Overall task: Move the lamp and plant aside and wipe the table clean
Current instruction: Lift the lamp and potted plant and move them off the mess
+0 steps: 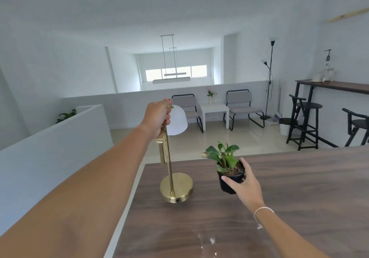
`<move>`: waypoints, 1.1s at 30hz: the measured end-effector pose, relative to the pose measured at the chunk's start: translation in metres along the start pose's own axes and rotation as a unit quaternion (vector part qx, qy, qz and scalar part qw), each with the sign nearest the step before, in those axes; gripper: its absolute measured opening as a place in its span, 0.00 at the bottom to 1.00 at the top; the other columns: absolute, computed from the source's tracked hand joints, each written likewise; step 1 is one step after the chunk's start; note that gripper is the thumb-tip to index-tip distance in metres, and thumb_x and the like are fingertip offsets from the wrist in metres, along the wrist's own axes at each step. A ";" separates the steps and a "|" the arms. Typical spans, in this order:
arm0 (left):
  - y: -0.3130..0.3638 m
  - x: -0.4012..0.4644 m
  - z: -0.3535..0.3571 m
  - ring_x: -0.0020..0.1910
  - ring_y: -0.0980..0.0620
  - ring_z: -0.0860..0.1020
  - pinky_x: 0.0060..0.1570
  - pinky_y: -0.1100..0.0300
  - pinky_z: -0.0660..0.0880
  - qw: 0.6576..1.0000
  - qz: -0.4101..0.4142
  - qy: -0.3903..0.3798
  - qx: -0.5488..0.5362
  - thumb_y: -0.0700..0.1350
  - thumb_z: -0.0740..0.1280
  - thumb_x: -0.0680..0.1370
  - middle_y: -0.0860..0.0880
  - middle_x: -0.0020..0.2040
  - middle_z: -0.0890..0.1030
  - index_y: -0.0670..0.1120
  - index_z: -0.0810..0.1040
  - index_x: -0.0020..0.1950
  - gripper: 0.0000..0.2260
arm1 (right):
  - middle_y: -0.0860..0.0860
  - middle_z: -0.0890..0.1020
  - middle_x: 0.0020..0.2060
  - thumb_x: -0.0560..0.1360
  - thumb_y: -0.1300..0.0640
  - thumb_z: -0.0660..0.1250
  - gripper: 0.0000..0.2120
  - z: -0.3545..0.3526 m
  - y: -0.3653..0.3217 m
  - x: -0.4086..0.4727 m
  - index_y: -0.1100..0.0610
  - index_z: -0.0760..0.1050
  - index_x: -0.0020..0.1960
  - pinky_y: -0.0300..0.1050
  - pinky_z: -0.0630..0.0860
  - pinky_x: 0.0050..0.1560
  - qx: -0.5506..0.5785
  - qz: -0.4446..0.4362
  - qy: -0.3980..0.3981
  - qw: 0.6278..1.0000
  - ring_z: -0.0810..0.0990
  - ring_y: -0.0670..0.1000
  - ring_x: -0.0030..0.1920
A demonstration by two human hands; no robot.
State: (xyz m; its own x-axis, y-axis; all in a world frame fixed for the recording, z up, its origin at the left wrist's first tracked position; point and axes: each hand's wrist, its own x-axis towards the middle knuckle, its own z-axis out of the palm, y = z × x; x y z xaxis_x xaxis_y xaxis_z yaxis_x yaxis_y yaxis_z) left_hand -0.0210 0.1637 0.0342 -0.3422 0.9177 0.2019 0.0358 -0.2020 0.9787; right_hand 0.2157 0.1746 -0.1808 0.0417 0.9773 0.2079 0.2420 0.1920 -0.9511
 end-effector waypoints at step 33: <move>-0.072 0.139 0.011 0.28 0.54 0.68 0.32 0.62 0.69 0.998 -0.057 -0.028 -0.016 0.48 0.58 0.79 0.51 0.30 0.70 0.45 0.75 0.52 0.10 | 0.45 0.67 0.71 0.64 0.49 0.76 0.46 0.077 0.051 0.086 0.41 0.51 0.73 0.51 0.65 0.71 0.001 0.086 0.011 0.996 0.67 0.48 0.70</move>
State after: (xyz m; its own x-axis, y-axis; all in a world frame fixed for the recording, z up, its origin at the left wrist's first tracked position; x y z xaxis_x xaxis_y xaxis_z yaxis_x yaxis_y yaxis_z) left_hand -0.0606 0.3097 -0.0081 -0.2893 0.9527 0.0926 -0.0295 -0.1056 0.9940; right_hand 0.1573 0.2751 -0.2287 0.1039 0.9935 0.0464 0.2274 0.0217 -0.9736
